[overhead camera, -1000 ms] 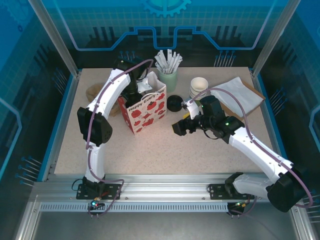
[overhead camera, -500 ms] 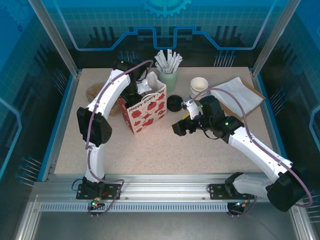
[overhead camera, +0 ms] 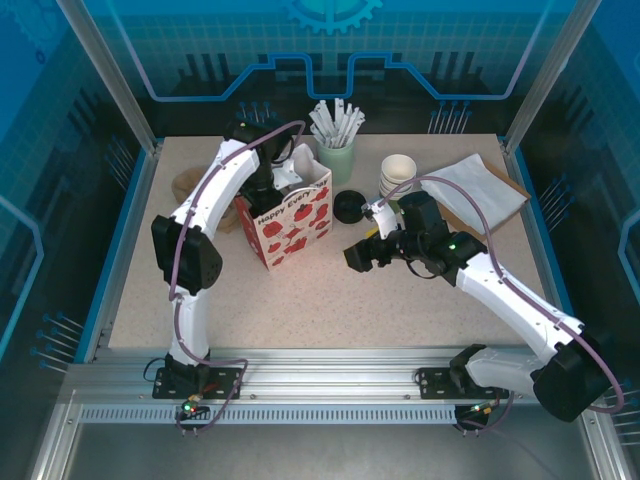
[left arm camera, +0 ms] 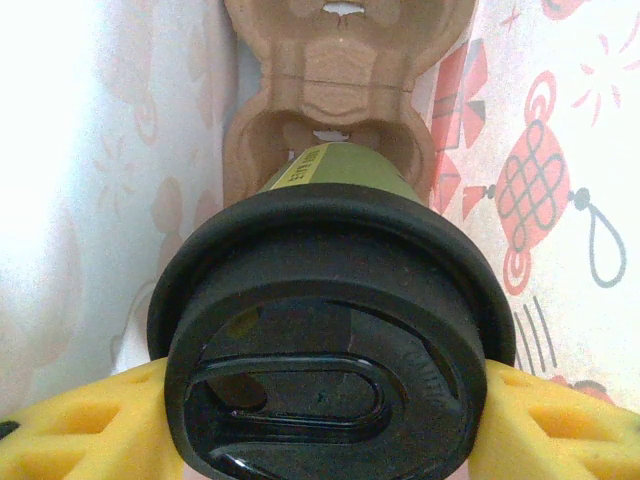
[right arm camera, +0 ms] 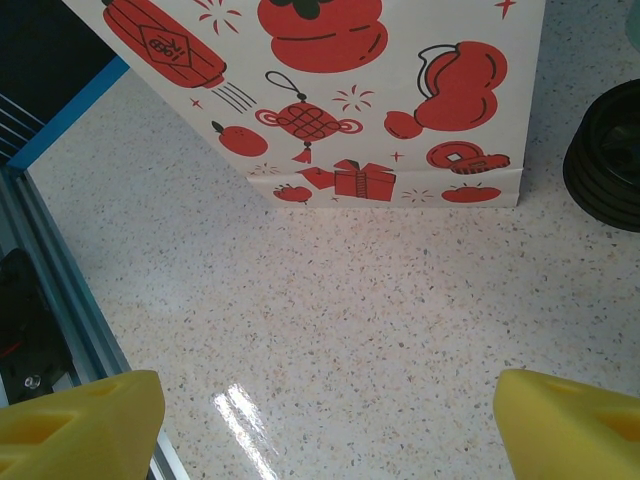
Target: Pack the takeout coffee
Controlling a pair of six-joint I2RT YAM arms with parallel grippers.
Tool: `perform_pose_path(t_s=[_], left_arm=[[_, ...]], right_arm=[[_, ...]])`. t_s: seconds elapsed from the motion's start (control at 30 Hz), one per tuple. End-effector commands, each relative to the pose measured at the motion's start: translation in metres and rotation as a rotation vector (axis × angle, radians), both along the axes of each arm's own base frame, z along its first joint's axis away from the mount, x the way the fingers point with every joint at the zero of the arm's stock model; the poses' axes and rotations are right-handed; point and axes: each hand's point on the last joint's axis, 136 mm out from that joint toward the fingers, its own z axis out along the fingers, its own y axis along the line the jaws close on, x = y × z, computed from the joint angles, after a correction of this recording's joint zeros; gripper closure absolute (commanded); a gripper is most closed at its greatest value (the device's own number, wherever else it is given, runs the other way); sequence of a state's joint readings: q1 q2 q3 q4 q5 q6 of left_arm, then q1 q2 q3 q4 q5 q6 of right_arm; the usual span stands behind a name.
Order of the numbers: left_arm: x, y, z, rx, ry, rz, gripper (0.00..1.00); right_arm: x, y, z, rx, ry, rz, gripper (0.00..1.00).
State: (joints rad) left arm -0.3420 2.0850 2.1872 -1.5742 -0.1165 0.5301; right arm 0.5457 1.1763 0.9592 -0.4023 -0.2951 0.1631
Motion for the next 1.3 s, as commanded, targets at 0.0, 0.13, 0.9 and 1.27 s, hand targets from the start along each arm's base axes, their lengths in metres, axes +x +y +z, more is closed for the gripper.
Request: perform_pose_path(t_s=[0.0, 0.13, 0.9, 1.27], left_arm=[[-0.0031, 0.0101, -0.0035, 0.028, 0.033, 0.014, 0.52], [-0.0008, 0.0095, -0.0093, 0.032, 0.044, 0.015, 0.51], [0.0032, 0.0086, -0.0132, 0.031, 0.042, 0.024, 0.50], [0.0022, 0.0087, -0.0126, 0.029, 0.041, 0.025, 0.50]], right_arm=[[-0.0047, 0.0060, -0.0024, -0.005, 0.003, 0.031, 0.13], [-0.0045, 0.0064, -0.0024, -0.006, 0.004, 0.033, 0.13], [-0.0055, 0.0068, -0.0031, -0.003, 0.007, 0.032, 0.13], [-0.0059, 0.0064, -0.0038, -0.004, 0.008, 0.032, 0.13]])
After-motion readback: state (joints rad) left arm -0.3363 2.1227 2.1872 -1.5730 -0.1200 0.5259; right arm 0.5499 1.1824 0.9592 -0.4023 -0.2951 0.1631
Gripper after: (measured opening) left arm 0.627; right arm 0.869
